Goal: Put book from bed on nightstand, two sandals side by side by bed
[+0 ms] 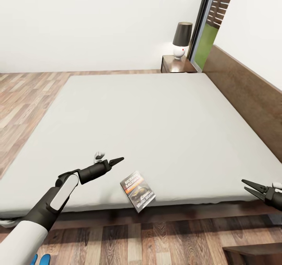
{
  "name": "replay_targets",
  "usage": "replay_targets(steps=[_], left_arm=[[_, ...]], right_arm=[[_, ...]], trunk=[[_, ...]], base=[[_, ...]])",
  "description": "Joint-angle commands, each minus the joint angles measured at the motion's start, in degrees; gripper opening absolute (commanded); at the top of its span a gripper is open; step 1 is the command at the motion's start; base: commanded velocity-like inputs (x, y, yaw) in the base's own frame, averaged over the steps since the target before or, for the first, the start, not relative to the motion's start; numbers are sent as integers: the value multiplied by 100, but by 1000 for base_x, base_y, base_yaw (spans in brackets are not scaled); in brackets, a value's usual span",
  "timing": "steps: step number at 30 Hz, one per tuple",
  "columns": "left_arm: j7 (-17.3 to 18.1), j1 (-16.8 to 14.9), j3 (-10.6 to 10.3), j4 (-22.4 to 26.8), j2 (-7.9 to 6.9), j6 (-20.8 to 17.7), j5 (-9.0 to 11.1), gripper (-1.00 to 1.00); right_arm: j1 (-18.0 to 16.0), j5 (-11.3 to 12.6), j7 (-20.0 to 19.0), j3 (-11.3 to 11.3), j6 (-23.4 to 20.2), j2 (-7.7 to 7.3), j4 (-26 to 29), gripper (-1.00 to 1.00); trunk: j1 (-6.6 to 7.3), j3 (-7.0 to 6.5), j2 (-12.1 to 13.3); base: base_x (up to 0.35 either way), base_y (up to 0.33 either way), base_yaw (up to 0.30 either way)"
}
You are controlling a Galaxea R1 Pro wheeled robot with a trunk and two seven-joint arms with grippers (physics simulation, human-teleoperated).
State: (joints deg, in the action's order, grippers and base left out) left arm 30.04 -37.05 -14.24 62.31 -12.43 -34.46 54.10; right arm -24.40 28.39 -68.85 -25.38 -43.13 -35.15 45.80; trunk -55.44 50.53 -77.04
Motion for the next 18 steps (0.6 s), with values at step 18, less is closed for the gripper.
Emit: replay_targets(steps=[18], left_arm=[[-7, -4, -7, 0, -5, -39, 55, 100]], right_arm=[[-1, 26, -5, 2, -38, -1, -1, 100]], trunk=[[1, 4, -3]], base=[[-256, 0, 0]])
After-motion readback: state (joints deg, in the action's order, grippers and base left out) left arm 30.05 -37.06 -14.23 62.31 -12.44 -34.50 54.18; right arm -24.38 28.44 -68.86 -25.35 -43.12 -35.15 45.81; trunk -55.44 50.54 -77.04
